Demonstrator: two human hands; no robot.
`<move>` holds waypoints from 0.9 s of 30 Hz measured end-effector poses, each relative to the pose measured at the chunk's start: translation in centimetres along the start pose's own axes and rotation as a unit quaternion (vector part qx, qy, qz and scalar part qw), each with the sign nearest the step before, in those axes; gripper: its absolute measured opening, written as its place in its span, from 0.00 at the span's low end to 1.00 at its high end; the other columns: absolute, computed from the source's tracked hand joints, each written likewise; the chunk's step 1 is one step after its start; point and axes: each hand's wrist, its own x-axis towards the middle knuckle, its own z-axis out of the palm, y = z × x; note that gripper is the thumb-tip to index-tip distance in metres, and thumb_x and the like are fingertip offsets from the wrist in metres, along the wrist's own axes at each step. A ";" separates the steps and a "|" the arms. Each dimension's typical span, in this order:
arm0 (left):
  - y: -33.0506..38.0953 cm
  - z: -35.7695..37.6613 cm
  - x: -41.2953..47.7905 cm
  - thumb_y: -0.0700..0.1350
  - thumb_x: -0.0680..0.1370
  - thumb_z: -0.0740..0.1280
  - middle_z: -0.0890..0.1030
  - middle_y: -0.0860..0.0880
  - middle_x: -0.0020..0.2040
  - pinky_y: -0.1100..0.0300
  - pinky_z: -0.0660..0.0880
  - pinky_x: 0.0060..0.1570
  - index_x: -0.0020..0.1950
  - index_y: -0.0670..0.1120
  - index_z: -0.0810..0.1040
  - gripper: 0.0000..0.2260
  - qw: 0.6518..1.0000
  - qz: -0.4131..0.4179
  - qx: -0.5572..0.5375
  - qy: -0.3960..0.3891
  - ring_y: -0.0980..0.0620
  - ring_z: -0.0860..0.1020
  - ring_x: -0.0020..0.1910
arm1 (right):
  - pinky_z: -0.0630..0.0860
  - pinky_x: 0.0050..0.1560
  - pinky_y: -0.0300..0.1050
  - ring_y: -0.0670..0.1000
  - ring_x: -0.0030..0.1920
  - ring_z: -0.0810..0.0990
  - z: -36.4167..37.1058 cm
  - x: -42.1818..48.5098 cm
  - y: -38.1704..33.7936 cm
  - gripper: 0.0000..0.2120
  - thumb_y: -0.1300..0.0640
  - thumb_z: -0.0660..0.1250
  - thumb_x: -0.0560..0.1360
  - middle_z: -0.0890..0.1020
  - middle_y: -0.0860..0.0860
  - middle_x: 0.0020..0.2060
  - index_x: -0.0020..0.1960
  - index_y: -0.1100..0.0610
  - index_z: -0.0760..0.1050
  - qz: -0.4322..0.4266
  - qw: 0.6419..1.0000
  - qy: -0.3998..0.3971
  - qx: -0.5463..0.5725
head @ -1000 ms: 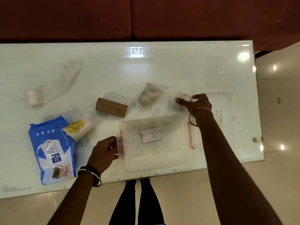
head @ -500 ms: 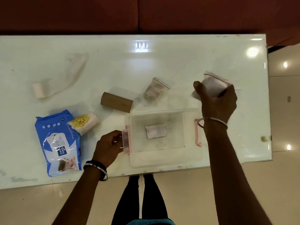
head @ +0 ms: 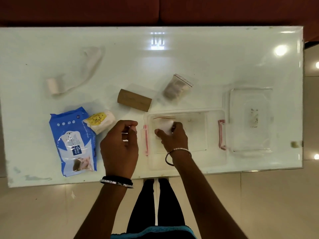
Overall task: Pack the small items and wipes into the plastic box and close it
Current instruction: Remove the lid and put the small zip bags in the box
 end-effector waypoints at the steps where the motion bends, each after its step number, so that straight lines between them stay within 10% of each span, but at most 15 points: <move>1: 0.2 0.0 -0.2 0.44 0.79 0.64 0.83 0.51 0.44 0.61 0.79 0.39 0.51 0.49 0.80 0.06 1.000 0.002 -0.005 -0.007 0.52 0.83 0.41 | 0.78 0.58 0.55 0.59 0.57 0.80 0.3 0.6 0.0 0.26 0.53 0.76 0.69 0.79 0.56 0.58 0.63 0.60 0.71 0.000 1.000 -0.014 -0.014; 12: 0.5 -0.2 -0.3 0.42 0.79 0.65 0.82 0.53 0.43 0.55 0.82 0.41 0.51 0.52 0.79 0.06 0.998 0.022 -0.033 -0.046 0.53 0.83 0.43 | 0.72 0.45 0.42 0.48 0.44 0.79 -2.3 0.7 -1.0 0.28 0.40 0.80 0.60 0.80 0.46 0.40 0.51 0.55 0.77 -0.021 0.986 -0.006 -0.168; 18: 2.4 0.3 3.4 0.42 0.79 0.65 0.83 0.52 0.40 0.58 0.81 0.41 0.50 0.48 0.81 0.05 0.997 0.052 -0.042 -0.029 0.52 0.83 0.40 | 0.77 0.39 0.42 0.49 0.34 0.84 -7.3 -0.9 -4.9 0.14 0.44 0.74 0.70 0.83 0.47 0.29 0.36 0.53 0.79 -0.149 0.970 0.166 -0.094; 27: 7.3 8.8 12.3 0.48 0.76 0.67 0.85 0.50 0.50 0.63 0.75 0.53 0.54 0.47 0.82 0.10 0.987 0.035 0.045 -0.148 0.50 0.82 0.50 | 0.78 0.57 0.47 0.55 0.48 0.85 -9.3 6.0 -9.0 0.11 0.58 0.70 0.73 0.86 0.54 0.46 0.55 0.58 0.80 -0.116 0.977 0.179 0.008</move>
